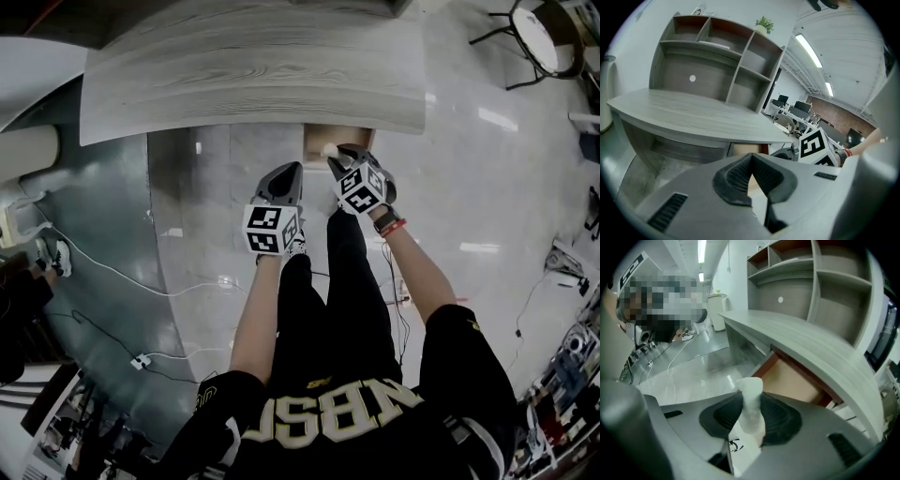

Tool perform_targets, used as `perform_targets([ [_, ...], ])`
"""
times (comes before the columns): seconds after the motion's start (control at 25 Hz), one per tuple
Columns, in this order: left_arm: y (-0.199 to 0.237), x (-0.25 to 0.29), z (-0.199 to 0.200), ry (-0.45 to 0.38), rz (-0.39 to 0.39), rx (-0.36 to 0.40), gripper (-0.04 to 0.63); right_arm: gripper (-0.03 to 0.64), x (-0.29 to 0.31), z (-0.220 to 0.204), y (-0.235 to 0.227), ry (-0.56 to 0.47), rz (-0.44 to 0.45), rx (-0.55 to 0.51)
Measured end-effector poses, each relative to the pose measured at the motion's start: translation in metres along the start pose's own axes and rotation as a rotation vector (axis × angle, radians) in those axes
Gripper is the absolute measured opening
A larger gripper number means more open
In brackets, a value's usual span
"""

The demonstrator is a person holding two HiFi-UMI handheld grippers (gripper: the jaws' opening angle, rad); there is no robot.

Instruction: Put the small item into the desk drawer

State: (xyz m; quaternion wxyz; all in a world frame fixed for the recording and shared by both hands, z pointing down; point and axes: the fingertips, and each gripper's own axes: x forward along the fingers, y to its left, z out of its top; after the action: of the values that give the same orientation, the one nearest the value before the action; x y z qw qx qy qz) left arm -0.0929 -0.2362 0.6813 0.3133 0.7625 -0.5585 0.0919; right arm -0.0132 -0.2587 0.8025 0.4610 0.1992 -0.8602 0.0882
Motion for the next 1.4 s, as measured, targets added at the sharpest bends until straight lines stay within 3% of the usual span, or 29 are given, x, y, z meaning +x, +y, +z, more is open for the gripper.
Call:
perform_targets([
  [0.64, 0.029, 0.028, -0.052, 0.052, 0.019, -0.034, 0.012, 0.127, 0.094, -0.055, 0.000, 0.141, -0.012, -0.201],
  [0.84, 0.033, 0.026, -0.059, 0.056, 0.027, -0.044, 0.012, 0.129, 0.112, -0.072, -0.001, 0.187, 0.005, -0.168],
  [1.04, 0.038, 0.014, -0.065, 0.068, 0.045, -0.054, 0.012, 0.129, 0.121, -0.073, 0.007, 0.218, 0.029, -0.214],
  [1.4, 0.040, 0.006, -0.057, 0.057, 0.052, -0.055, 0.012, 0.176, 0.107, -0.069, 0.001, 0.226, 0.032, -0.117],
])
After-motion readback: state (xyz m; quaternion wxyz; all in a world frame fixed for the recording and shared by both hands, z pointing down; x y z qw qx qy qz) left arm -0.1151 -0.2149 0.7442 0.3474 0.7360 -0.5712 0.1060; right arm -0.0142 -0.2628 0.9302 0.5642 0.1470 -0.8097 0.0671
